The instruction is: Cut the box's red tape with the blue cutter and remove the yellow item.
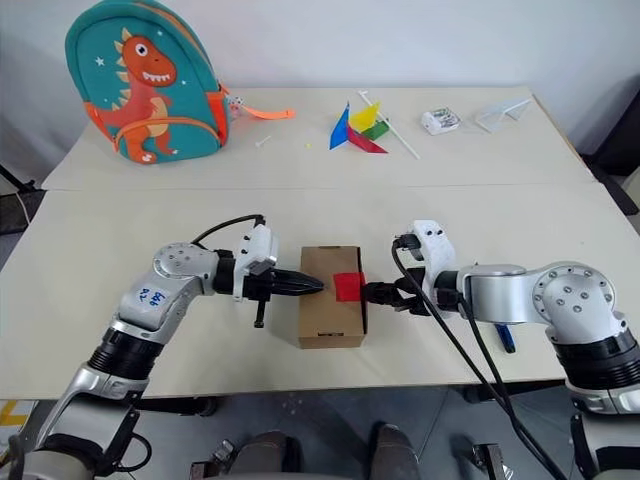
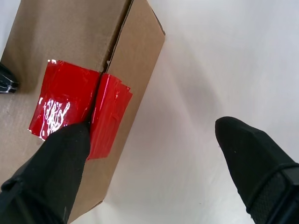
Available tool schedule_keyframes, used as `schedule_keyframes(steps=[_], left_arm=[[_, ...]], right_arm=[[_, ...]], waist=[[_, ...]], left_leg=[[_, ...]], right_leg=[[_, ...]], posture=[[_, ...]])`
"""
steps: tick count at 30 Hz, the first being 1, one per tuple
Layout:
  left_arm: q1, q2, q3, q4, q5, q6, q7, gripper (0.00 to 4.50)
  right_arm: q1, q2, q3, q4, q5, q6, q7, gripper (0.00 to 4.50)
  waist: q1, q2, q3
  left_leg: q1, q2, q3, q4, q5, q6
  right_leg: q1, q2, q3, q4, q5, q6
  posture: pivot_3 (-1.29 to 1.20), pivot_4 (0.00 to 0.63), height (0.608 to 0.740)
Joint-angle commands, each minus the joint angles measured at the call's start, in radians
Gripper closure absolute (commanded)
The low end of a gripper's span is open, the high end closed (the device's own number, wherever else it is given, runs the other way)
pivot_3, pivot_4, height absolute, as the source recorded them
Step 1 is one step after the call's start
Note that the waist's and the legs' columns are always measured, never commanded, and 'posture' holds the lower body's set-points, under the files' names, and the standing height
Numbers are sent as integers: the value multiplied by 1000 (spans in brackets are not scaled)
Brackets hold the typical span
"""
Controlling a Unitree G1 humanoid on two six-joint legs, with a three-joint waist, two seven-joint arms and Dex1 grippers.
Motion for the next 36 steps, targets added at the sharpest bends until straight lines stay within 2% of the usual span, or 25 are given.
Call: schedule_keyframes(steps=[1, 8, 17, 36], left_arm=[[-11, -10, -18, -3, 16, 2, 2, 4500], [-15, -45, -27, 11, 37, 7, 31, 4500], [21, -32, -49, -9, 52, 75, 66, 4500], [43, -23, -54, -43, 43, 110, 75, 4500]], right_arm=[[-4, 15, 18, -20, -23, 17, -12, 51], [5, 51, 24, -13, -60, 32, -36, 51], [-1, -6, -9, -8, -97, 87, 6, 51], [10, -70, -21, -102, -519, 136, 326, 51]], waist=[[0, 0, 0], [-4, -1, 0], [-2, -2, -2], [1, -2, -2]], left_leg=[[0, 0, 0, 0, 0, 0], [0, 0, 0, 0, 0, 0], [2, 0, 0, 0, 0, 0], [2, 0, 0, 0, -1, 2]], right_leg=[[0, 0, 0, 0, 0, 0], [0, 0, 0, 0, 0, 0], [2, 0, 0, 0, 0, 0], [3, 0, 0, -2, 0, 0]], posture=[[0, 150, 740], [0, 150, 740], [0, 150, 740], [0, 150, 740]])
